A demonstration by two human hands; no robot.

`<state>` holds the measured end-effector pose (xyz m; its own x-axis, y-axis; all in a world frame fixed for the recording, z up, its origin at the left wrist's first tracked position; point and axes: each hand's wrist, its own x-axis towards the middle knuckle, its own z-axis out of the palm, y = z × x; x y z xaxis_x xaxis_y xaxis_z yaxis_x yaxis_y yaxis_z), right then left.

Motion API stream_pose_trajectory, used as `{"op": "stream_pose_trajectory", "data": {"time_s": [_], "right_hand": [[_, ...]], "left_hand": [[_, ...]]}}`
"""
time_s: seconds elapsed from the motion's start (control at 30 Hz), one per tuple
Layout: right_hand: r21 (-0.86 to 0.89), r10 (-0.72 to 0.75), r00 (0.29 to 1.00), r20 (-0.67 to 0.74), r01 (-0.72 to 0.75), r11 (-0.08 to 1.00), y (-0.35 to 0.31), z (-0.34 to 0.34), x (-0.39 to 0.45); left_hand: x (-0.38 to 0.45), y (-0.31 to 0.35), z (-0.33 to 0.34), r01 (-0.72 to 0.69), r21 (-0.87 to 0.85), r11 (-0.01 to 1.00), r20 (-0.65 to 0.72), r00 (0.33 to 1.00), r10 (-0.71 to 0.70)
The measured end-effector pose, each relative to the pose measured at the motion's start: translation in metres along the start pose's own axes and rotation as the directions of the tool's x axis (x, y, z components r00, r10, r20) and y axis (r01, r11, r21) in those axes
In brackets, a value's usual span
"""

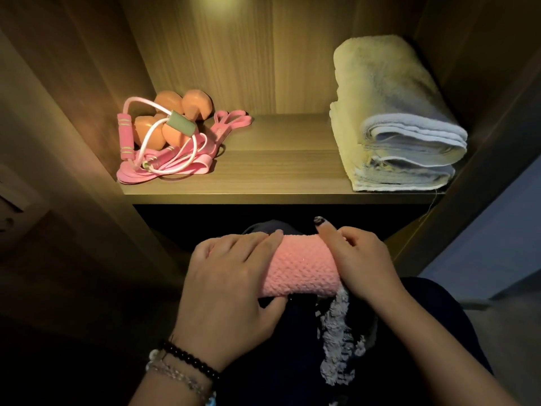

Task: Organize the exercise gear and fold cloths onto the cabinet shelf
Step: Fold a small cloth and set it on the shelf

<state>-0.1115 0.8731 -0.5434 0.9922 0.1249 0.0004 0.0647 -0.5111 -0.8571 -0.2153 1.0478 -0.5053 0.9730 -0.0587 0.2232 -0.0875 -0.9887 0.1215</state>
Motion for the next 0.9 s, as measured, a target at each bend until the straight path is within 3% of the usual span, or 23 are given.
{"op": "stream_pose_trajectory", "data": {"time_s": [0.13,0.2,0.27,0.33,0.43,0.47,0.53,0.6,0.67,0.77,0.9], "right_hand": [[0.095,0.059,0.997,0.051,-0.064,0.993,0.008,-0.005,-0.009],[0.148,0.097,0.991,0.09,-0.11,0.983,0.009,-0.005,-0.013],[0.207,0.101,0.988,0.113,-0.123,0.971,0.006,-0.003,-0.017],[0.245,0.063,0.992,0.112,-0.089,0.965,0.003,0.0,-0.021],[0.251,-0.042,0.997,0.066,0.024,0.968,-0.004,0.007,-0.023],[0.244,-0.083,0.995,0.055,0.067,0.968,-0.008,0.011,-0.023],[0.215,-0.193,0.981,0.035,0.181,0.96,-0.016,0.017,-0.022],[0.188,-0.284,0.958,0.046,0.27,0.944,-0.027,0.022,-0.019],[0.168,-0.293,0.952,0.09,0.275,0.947,-0.037,0.024,-0.014],[0.218,-0.22,0.963,0.152,0.184,0.958,-0.04,0.019,-0.003],[0.314,-0.145,0.944,0.297,0.046,0.948,-0.038,0.013,0.005]], "left_hand": [[0.011,-0.01,0.003,0.036,-0.033,0.999,0.031,0.999,-0.035],[0.016,-0.014,0.006,0.068,-0.164,0.984,-0.049,0.996,-0.077],[0.018,-0.018,0.013,0.155,-0.344,0.926,-0.129,0.969,-0.21],[0.017,-0.023,0.025,0.251,-0.54,0.804,-0.155,0.909,-0.388],[0.015,-0.035,0.037,0.296,-0.815,0.499,-0.099,0.776,-0.623],[0.015,-0.038,0.039,0.29,-0.856,0.428,-0.072,0.752,-0.655],[0.014,-0.042,0.039,0.278,-0.882,0.381,-0.045,0.754,-0.655],[0.015,-0.043,0.037,0.268,-0.868,0.417,-0.037,0.804,-0.594],[0.016,-0.043,0.032,0.268,-0.814,0.515,-0.016,0.876,-0.482],[0.018,-0.045,0.02,0.255,-0.684,0.683,0.062,0.954,-0.294],[0.023,-0.035,0.016,0.119,-0.332,0.936,-0.016,0.991,-0.132]]}}
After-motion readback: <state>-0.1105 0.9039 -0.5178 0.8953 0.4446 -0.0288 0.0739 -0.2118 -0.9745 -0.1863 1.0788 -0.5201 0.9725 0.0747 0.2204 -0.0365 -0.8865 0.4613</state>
